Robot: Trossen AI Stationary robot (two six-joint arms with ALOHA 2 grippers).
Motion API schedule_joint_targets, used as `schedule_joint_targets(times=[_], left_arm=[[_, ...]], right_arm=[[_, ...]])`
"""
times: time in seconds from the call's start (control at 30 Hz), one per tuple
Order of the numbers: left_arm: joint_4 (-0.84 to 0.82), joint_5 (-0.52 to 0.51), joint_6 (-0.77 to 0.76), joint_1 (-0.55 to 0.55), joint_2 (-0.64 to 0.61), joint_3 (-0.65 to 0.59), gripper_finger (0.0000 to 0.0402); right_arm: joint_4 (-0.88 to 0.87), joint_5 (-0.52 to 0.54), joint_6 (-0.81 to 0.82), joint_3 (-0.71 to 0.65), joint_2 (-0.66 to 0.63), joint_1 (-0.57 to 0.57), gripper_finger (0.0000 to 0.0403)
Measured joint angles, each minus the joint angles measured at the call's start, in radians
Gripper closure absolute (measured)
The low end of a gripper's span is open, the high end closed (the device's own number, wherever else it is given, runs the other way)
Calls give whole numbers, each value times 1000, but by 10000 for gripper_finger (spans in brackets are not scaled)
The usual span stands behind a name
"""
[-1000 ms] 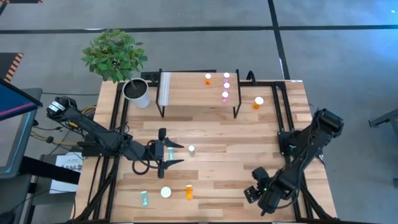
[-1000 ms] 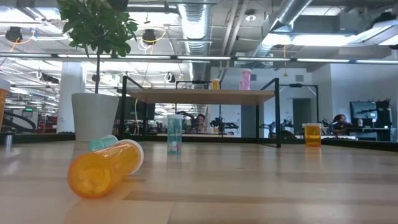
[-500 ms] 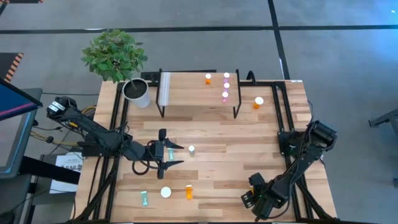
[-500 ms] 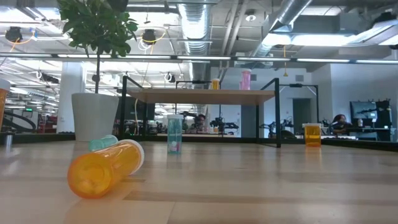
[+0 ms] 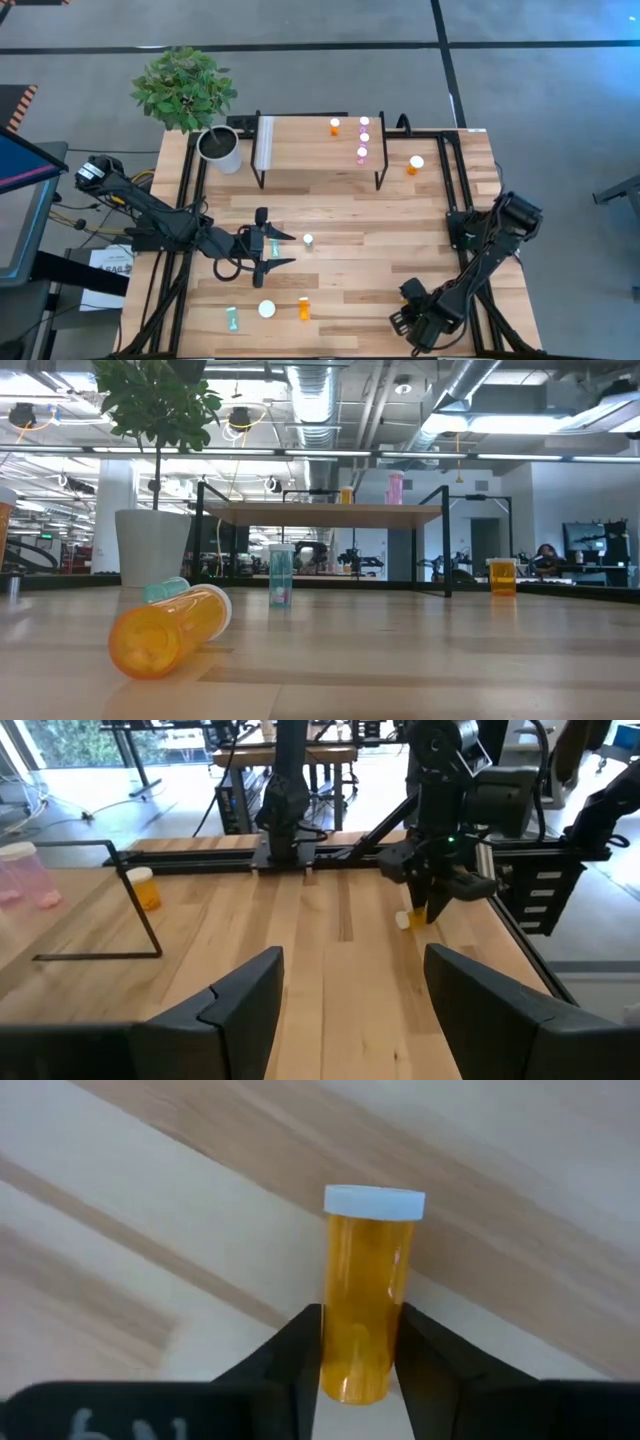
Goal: Pick and place medicine bottles onto shelf by color
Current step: Put the right orange pill bottle on the shelf aligned with the other orange pill bottle
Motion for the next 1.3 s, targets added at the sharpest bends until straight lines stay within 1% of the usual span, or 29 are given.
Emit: schedule_joint_targets(times=[0.17,0.3,0.53,0.67,0.8,0.93,1.1,1.23,1.3], left_arm=[[-2,-13,0,0,0,0,171],[-1,-17,0,10,0,0,171],[21,-14,-8,42,0,0,171],[37,-10,-9,67,0,0,171],[37,-10,-34,91,0,0,171],[37,-1,-44,99,0,0,171],[24,-17,-45,102,0,0,171],[23,-15,-43,102,0,0,171],[21,-16,-26,102,0,0,171]], right_arm=[[20,210,-67,1,-57,-3,277],[42,340,-167,1,-97,-21,272],[100,521,-430,1,-150,-82,267],[148,619,-630,2,-161,-134,267],[234,636,-832,2,-161,-207,267],[343,628,-1031,2,-161,-277,266],[461,573,-1234,2,-161,-358,266],[557,505,-1370,1,-161,-417,266],[631,473,-1431,-13,-161,-443,266]])
